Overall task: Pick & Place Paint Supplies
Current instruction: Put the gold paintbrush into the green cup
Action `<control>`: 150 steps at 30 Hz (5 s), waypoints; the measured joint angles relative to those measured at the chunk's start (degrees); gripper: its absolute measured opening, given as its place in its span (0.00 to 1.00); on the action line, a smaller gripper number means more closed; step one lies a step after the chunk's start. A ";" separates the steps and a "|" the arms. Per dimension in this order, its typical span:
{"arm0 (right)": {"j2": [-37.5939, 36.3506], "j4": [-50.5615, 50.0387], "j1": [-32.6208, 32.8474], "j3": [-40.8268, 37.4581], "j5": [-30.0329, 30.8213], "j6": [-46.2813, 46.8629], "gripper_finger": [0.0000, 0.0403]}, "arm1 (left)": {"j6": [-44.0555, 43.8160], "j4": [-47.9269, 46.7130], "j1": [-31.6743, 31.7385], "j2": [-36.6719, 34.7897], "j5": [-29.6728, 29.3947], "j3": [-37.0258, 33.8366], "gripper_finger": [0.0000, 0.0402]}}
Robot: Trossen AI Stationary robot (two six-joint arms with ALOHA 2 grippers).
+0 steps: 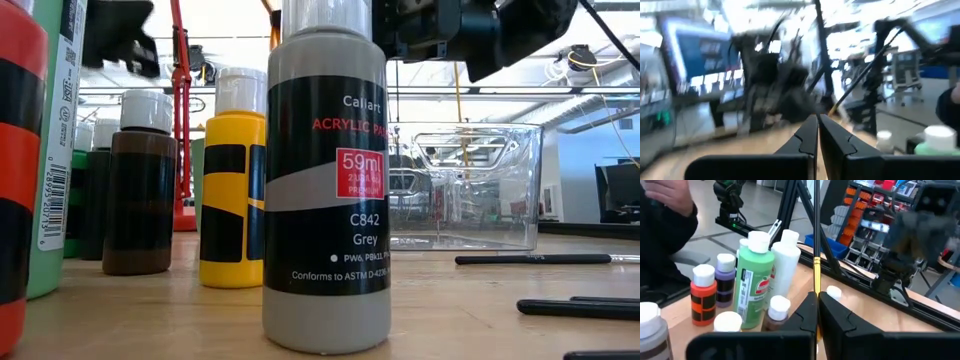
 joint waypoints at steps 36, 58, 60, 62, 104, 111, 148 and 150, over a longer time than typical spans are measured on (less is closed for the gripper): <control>0.66 0.60 -1.58 0.02 10.70 -2.94 0.00 | 17.37 6.60 -12.43 20.59 -4.96 15.17 0.67; 0.69 0.75 -1.95 0.01 10.45 -3.04 0.00 | 14.82 6.69 -12.35 20.53 -6.15 15.18 0.03; 0.70 0.64 -1.98 -0.02 10.43 -3.05 0.00 | 14.88 6.69 -12.48 20.53 -8.45 15.23 0.02; 0.70 0.36 -1.95 -0.02 10.60 -3.18 0.00 | 15.27 6.93 -12.52 20.51 -12.23 15.31 0.01; -20.63 9.88 23.06 -28.13 41.91 -2.14 0.32 | -6.82 -41.66 0.94 12.10 -43.42 27.20 0.00; -20.87 22.51 23.14 -33.20 41.87 -4.56 0.32 | -9.42 -39.37 7.14 16.68 -37.89 25.79 0.00; -20.85 20.95 23.12 -33.38 41.83 -4.40 0.32 | -11.87 -34.41 13.67 28.44 -28.71 25.86 0.14; -20.85 20.95 23.12 -33.38 41.83 -4.40 0.32 | -10.89 -34.44 13.33 27.80 -28.73 25.83 0.16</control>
